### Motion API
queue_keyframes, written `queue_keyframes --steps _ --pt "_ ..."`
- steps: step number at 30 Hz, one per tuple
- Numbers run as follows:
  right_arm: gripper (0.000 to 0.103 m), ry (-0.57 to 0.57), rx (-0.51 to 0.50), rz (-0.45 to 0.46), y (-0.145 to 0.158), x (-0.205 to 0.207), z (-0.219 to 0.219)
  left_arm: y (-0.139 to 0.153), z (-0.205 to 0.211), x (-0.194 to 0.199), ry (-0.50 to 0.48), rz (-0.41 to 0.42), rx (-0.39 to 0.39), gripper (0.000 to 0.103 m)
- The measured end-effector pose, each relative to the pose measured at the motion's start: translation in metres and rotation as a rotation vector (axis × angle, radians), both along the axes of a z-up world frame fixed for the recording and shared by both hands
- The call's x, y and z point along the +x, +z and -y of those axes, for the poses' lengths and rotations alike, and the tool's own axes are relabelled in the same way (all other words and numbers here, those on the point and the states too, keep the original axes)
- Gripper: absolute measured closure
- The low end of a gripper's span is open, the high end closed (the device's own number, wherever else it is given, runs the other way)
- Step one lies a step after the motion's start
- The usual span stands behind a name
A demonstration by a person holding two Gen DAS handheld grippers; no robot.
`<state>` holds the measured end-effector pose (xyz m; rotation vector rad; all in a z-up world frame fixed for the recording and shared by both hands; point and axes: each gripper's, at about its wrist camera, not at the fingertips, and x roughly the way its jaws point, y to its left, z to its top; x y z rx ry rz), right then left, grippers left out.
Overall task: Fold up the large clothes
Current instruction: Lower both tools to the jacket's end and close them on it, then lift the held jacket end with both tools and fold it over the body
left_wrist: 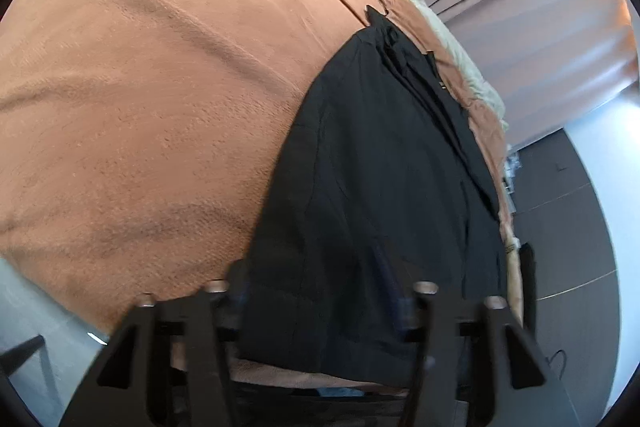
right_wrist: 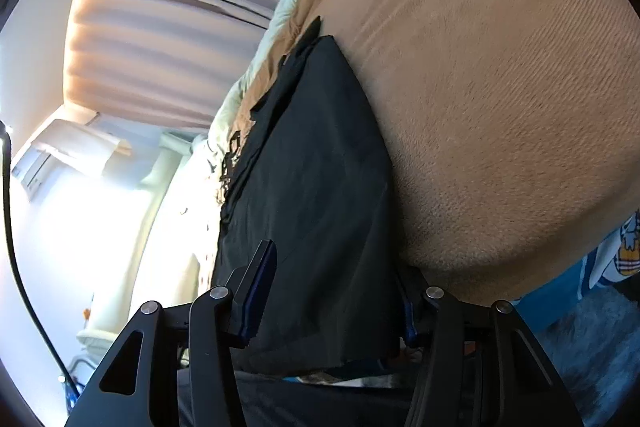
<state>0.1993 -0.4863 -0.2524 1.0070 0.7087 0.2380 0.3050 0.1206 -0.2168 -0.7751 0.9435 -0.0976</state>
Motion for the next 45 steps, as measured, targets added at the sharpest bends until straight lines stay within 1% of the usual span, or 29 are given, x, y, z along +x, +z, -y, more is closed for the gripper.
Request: queue_keyframes --steps 1,2,3,4,5,6,7,10,12,14,16,19,25,28,31,38,42,45 --pt "0.054 -0.007 -0.006 -0.006 0.0 0.002 -0.002 -0.003 -0.003 -0.001 0.015 -0.016 -0.001 0.079" --pt "0.055 -0.014 -0.009 -0.011 0.0 0.001 -0.002 -0.005 -0.006 -0.003 0.023 -0.016 -0.018 0.081" --pt "0.061 -0.018 -0.013 -0.016 0.0 0.001 -0.003 -0.006 -0.009 -0.006 0.029 -0.011 -0.042 0.086" --pt "0.079 -0.017 -0.016 -0.022 0.0 0.002 -0.003 -0.006 -0.012 -0.009 0.035 -0.002 -0.06 0.087" --pt "0.089 -0.021 -0.016 -0.024 0.0 0.003 -0.004 -0.003 -0.014 -0.012 0.041 0.009 -0.066 0.088" --pt "0.094 -0.027 -0.005 -0.015 0.002 0.003 -0.002 0.001 -0.015 -0.014 0.045 0.02 -0.069 0.091" --pt "0.096 -0.035 0.014 0.013 0.007 0.001 0.001 0.007 -0.017 -0.017 0.049 0.038 -0.083 0.094" --pt "0.098 -0.033 -0.001 0.08 0.031 0.0 0.0 0.025 -0.022 -0.021 0.059 0.088 -0.129 0.095" --pt "0.098 -0.026 -0.01 0.117 0.05 0.002 -0.003 0.039 -0.022 -0.023 0.059 0.122 -0.144 0.096" --pt "0.098 -0.022 -0.011 0.155 0.072 0.003 -0.005 0.056 -0.019 -0.026 0.061 0.158 -0.134 0.097" --pt "0.098 -0.023 -0.003 0.187 0.093 0.005 -0.008 0.074 -0.019 -0.031 0.085 0.193 -0.125 0.097" --pt "0.098 -0.018 -0.007 0.235 0.122 0.003 -0.009 0.094 -0.021 -0.042 0.092 0.245 -0.14 0.097" --pt "0.098 0.006 -0.025 0.33 0.171 -0.03 -0.012 0.142 -0.038 -0.081 0.101 0.354 -0.171 0.097" --pt "0.098 0.015 -0.028 0.383 0.195 -0.046 -0.016 0.16 -0.043 -0.098 0.107 0.398 -0.177 0.097" --pt "0.098 0.026 -0.025 0.428 0.211 -0.066 -0.018 0.175 -0.049 -0.12 0.115 0.439 -0.188 0.097" --pt "0.098 0.046 -0.048 0.52 0.255 -0.107 -0.028 0.218 -0.055 -0.171 0.114 0.57 -0.205 0.097" --pt "0.098 0.049 -0.066 0.573 0.278 -0.126 -0.033 0.238 -0.056 -0.19 0.116 0.627 -0.209 0.097" --pt "0.098 0.045 -0.07 0.594 0.285 -0.134 -0.032 0.25 -0.053 -0.2 0.106 0.654 -0.21 0.097"
